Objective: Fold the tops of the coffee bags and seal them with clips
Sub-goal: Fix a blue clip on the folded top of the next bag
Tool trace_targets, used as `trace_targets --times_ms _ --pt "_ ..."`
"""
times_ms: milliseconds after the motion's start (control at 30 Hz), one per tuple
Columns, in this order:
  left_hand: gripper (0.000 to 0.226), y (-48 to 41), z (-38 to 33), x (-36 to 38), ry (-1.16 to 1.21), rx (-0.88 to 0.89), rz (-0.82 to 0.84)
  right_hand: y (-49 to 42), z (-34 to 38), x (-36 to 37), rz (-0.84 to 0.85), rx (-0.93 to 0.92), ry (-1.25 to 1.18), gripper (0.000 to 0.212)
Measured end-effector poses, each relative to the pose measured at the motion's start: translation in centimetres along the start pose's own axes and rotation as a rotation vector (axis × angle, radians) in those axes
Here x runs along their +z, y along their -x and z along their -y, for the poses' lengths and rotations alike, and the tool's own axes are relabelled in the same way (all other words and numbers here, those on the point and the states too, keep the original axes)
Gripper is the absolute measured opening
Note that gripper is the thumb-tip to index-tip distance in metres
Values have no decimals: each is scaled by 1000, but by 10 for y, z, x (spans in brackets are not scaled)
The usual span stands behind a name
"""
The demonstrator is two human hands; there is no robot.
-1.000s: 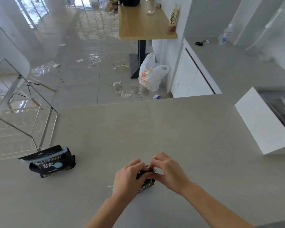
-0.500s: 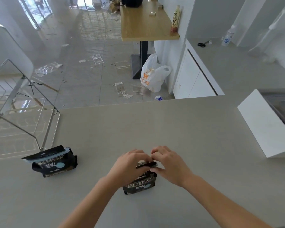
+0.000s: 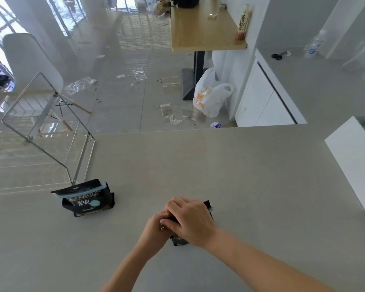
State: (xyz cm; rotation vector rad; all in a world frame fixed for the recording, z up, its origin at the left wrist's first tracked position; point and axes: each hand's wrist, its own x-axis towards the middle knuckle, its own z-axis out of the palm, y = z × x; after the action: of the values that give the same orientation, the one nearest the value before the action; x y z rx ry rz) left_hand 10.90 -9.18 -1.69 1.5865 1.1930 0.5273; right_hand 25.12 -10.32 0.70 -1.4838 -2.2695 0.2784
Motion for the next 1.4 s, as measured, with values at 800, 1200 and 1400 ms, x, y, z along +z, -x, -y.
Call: trace_targets --times_ms 800,1200,1400 --pt "28 1 -5 -6 -95 76 200 4 -6 -5 -277 304 -380 37" --pt "13 -10 -54 54 -538 227 -163 41 -55 9 -178 785 -831 32" --pt "22 -2 -46 53 -490 287 -206 45 -53 11 -149 701 -837 28"
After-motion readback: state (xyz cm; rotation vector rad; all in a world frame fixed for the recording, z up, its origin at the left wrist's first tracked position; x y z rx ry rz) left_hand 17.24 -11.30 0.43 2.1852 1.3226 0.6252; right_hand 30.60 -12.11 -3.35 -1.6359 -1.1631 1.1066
